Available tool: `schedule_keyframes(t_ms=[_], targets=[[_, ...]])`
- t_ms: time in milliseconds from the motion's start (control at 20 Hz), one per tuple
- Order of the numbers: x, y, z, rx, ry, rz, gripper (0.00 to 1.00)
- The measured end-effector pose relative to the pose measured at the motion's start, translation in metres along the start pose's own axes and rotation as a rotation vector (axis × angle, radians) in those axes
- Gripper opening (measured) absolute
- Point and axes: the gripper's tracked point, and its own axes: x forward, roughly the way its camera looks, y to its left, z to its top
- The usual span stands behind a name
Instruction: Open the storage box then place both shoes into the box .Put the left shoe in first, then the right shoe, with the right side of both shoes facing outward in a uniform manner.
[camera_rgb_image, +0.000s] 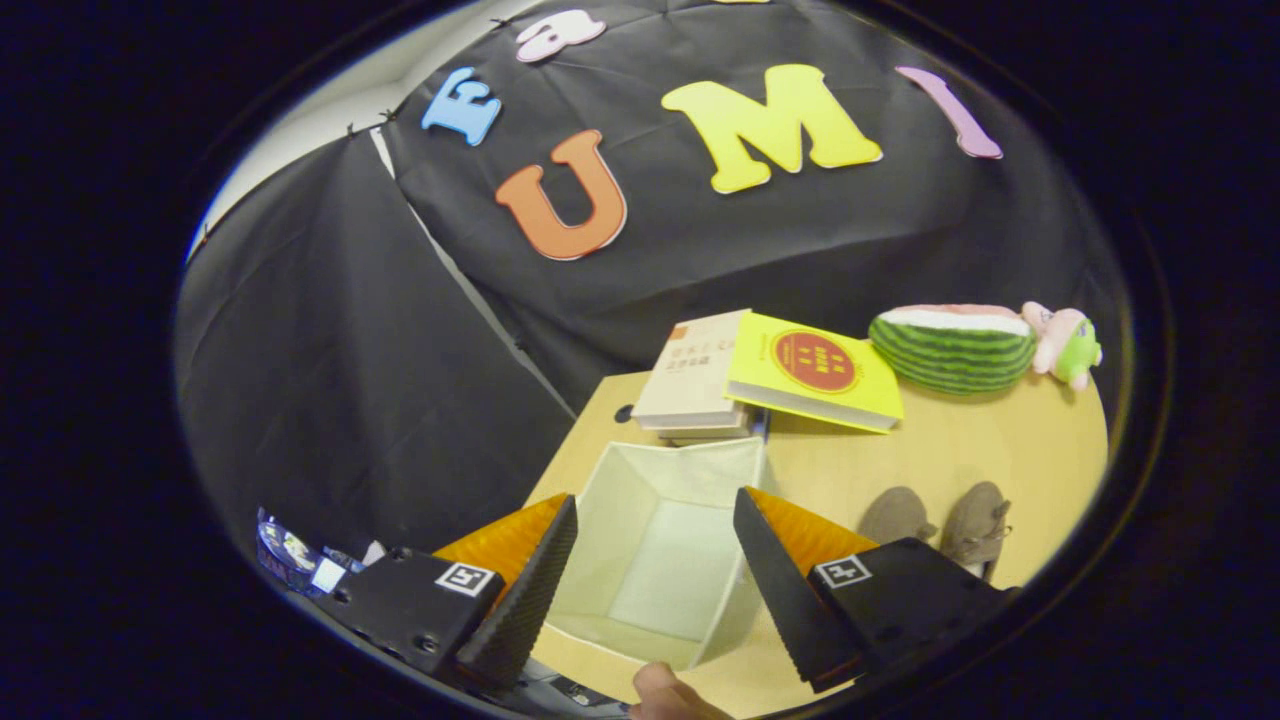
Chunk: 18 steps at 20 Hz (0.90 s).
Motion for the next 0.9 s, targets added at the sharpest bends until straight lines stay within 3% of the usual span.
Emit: schedule_keyframes(t_ms=[300,500,650,900], targets=[[-0.015,-0.088,-0.031,-0.02,0.081,-0.152,1.0],[-0.017,-0.122,-0.057,-0.003,0.153,-0.202,1.0],[-0.008,-0.147,-0.088,-0.006,0.24,-0.223,0.96],[0.0,-0.19,-0.129,-0.092,0.361,-0.33,0.86]])
